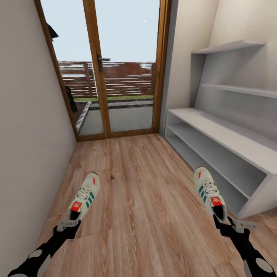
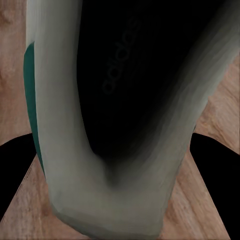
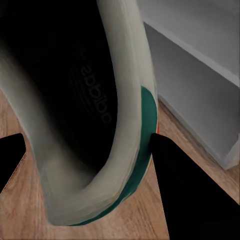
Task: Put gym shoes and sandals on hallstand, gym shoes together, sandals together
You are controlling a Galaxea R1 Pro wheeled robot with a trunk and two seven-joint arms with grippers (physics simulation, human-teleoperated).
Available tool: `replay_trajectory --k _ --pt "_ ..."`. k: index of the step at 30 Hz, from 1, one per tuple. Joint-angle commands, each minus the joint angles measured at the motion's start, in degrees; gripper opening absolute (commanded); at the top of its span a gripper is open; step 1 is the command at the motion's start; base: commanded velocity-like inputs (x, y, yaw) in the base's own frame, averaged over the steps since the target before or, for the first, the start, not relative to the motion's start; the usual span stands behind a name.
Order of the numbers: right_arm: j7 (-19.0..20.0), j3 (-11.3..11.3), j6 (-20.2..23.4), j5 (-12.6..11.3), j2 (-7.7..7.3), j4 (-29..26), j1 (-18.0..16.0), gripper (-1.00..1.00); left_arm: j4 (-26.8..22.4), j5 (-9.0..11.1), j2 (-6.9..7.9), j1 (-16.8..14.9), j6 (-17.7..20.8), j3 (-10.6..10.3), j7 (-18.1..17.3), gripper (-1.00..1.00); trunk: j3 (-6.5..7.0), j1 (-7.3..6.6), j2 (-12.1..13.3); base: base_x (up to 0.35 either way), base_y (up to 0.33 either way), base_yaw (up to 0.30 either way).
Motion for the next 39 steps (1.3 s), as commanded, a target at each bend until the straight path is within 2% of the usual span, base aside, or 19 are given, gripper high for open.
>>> replay_trajectory --k 1,2,3,6,9,13,14,17,24,39 --pt "0.29 -0.23 -0.24 0.47 0.2 0.27 -0.06 -1.0 0.08 -0.5 -0.18 -0.03 -0.27 0.53 -0.27 -1.0 -0.05 0.02 -0.02 0.334 0.096 -0.001" --pt "0.26 -0.17 -0.26 0.47 0.61 0.86 -0.06 -1.0 0.13 -0.53 -0.39 -0.02 -0.31 0.5 -0.3 -1.0 -0.05 0.02 -0.02 0.334 0.088 -0.001" --pt "0.25 -0.1 -0.32 0.49 1.66 1.82 -0.06 -1.0 0.3 -0.51 -0.5 0.0 -0.36 0.51 -0.32 -1.0 -0.05 0.02 -0.02 0.334 0.08 0.0" --pt "0.23 -0.02 -1.49 0.71 5.62 4.04 -0.06 -1.0 0.74 -0.48 -0.79 0.23 -0.98 0.51 -0.34 -1.0 -0.05 0.02 -0.02 0.334 0.038 0.0" --pt "0.23 0.0 -4.32 0.85 7.21 5.88 -0.06 -1.0 0.6 -0.48 -1.08 0.92 -1.98 0.54 -0.29 -1.0 -0.05 0.02 -0.02 0.334 0.012 0.0" --pt "0.16 0.12 -8.48 0.84 8.02 10.64 -0.06 -1.0 0.61 -0.45 -1.2 1.39 -3.03 0.63 -0.04 -1.0 -0.05 0.02 -0.02 0.334 0.003 0.0" --pt "0.15 0.19 -9.56 0.85 8.6 11.7 -0.06 -1.0 0.72 -0.46 -1.21 1.45 -3.22 0.64 0.43 -1.0 -0.05 0.02 -0.02 0.333 0.001 -0.007" --pt "0.13 0.19 -10.33 0.89 9.68 12.42 -0.06 -1.0 0.81 -0.43 -1.25 1.49 -3.39 0.65 2.12 -1.0 -0.05 0.02 -0.02 0.242 0.0 -0.095" --pt "0.07 0.12 -10.71 0.91 10.27 12.82 -0.06 -1.0 0.55 -0.47 -1.23 1.51 -3.47 0.65 3.77 -1.0 -0.05 0.02 -0.02 0.051 0.0 -0.253" --pt "0.11 -0.01 -10.7 0.83 9.93 12.89 -0.06 -1.0 0.27 -0.44 -1.14 1.51 -3.48 0.65 3.87 -1.0 -0.05 0.02 -0.02 0.001 0.0 -0.294"
